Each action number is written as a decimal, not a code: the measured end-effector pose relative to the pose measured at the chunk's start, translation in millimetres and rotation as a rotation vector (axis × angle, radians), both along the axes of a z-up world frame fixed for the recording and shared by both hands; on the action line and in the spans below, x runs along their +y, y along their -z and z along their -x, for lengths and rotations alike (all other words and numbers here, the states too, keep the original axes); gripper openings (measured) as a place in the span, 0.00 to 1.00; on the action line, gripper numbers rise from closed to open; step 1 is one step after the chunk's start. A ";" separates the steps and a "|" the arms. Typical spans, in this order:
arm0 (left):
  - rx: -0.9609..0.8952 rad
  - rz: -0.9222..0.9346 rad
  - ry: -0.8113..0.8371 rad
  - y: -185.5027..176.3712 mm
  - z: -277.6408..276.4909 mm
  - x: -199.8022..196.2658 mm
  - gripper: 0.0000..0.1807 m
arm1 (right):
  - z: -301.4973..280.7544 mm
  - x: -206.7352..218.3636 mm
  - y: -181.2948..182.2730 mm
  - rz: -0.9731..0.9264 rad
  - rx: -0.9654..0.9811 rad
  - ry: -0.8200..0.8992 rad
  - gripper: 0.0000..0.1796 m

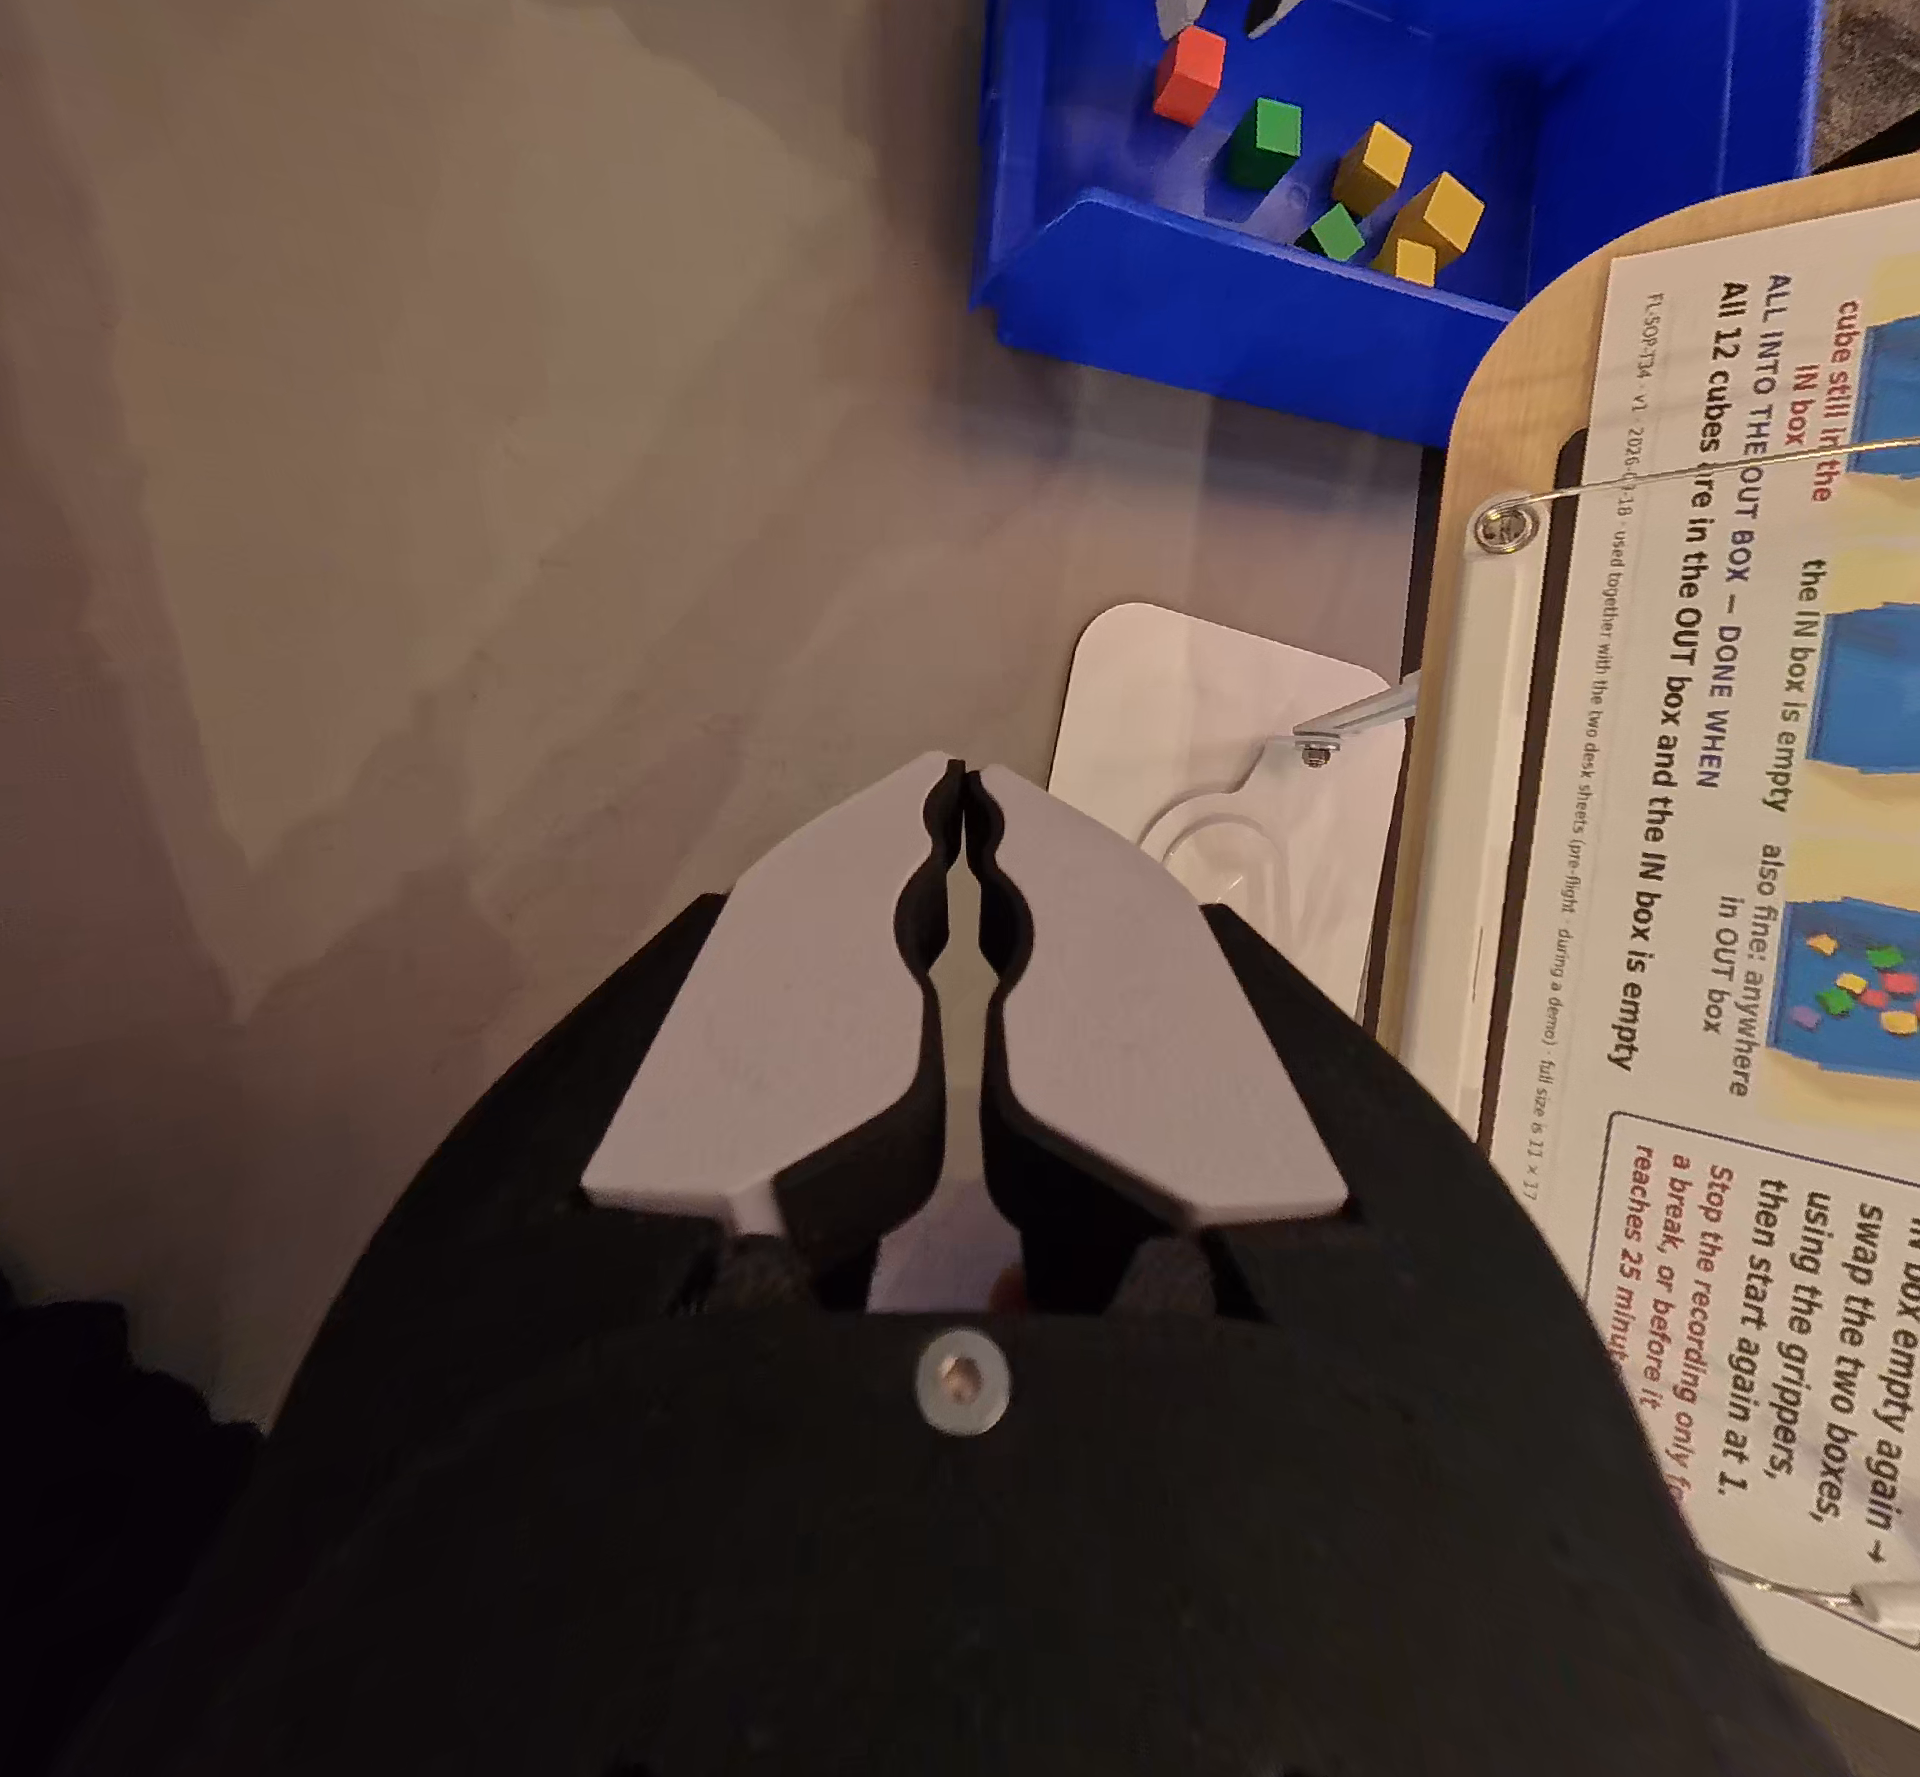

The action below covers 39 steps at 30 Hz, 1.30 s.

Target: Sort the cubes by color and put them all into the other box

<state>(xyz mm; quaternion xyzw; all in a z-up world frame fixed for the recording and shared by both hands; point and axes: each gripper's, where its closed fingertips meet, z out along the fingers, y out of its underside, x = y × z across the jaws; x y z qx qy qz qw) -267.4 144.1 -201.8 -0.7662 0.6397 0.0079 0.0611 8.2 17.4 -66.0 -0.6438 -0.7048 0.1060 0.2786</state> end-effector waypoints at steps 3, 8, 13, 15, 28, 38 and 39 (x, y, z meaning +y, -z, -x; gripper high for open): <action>0.021 -0.015 0.048 2.2 0.9 1.4 0.15 | 0.7 1.1 3.0 0.007 -0.007 0.000 0.00; 0.093 -0.010 0.077 16.1 11.0 5.0 0.15 | 1.7 2.1 6.7 0.014 -0.018 0.000 0.00; 0.121 -0.022 0.096 21.7 14.2 9.2 0.15 | 1.5 2.5 7.5 0.016 -0.019 -0.001 0.00; 0.127 -0.033 0.098 21.5 14.1 9.8 0.15 | 1.8 3.1 8.0 0.018 -0.020 0.000 0.00; 0.247 -0.049 0.093 30.6 20.7 10.4 0.13 | 1.7 2.7 6.7 0.013 -0.018 -0.001 0.00; 0.245 -0.034 0.109 37.0 11.5 6.9 0.13 | 1.4 3.4 6.1 0.011 -0.018 0.001 0.00; 0.244 -0.033 0.112 37.1 11.6 6.5 0.13 | 1.5 3.0 5.8 0.010 -0.017 0.000 0.00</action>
